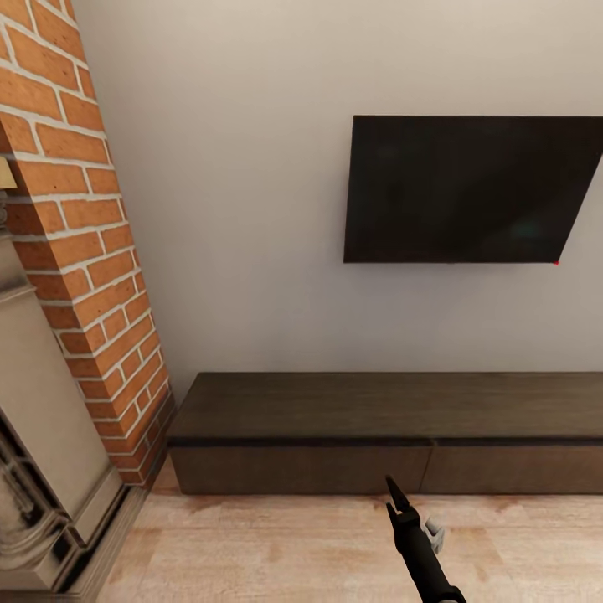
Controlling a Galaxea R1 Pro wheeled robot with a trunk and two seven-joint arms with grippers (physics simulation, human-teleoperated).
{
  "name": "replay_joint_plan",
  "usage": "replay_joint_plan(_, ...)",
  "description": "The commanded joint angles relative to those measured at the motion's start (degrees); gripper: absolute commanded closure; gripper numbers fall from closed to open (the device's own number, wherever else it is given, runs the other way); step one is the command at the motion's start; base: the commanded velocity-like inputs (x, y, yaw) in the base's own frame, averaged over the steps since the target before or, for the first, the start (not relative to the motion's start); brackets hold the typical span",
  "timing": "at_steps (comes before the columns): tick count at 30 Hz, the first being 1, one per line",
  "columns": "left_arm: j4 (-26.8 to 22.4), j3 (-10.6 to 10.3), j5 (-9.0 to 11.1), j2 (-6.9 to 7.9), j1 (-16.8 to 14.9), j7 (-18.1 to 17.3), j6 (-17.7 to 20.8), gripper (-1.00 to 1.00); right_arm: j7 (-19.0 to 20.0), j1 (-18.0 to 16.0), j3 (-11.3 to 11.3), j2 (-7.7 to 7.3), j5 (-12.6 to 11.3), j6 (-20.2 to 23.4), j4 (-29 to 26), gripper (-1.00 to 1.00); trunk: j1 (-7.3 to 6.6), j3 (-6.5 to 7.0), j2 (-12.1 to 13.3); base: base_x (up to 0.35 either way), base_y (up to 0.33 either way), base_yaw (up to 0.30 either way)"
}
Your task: Place each of the two pumpkins and all three candles from the living room inside a cabinet in the living room (use any cabinet), then make sure every cabinet is closed, and position the cauldron so it is next to a table in the living room.
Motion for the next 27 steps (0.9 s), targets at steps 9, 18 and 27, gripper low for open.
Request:
replay_joint_plan(9,-0.15,-0.05,-0.08,0.03,0.04,-0.18,-2.34,-1.00,0.18,-0.03,-0.17,0.03,-0.41,0.65,0.25,-1.00,1.98,-1.67,-3.65,0.000,0.000,0.000)
replay_joint_plan(18,-1.23,-0.02,0.00,0.07,0.10,-0.16,-3.28,-1.00,0.19,-0.03,-0.20,0.02,-0.46,0.60,0.29,-1.00,3.96,-3.28,-7.26,0.000,0.000,0.000)
replay_joint_plan(27,-14.54,0.08,0.08,-0.14,0.38,-0.12,-2.33,-1.00,0.26,-0.03,-0.24,-0.05,-0.49,0.63,0.28,-1.00,5.94,-4.90,-10.87,0.000,0.000,0.000)
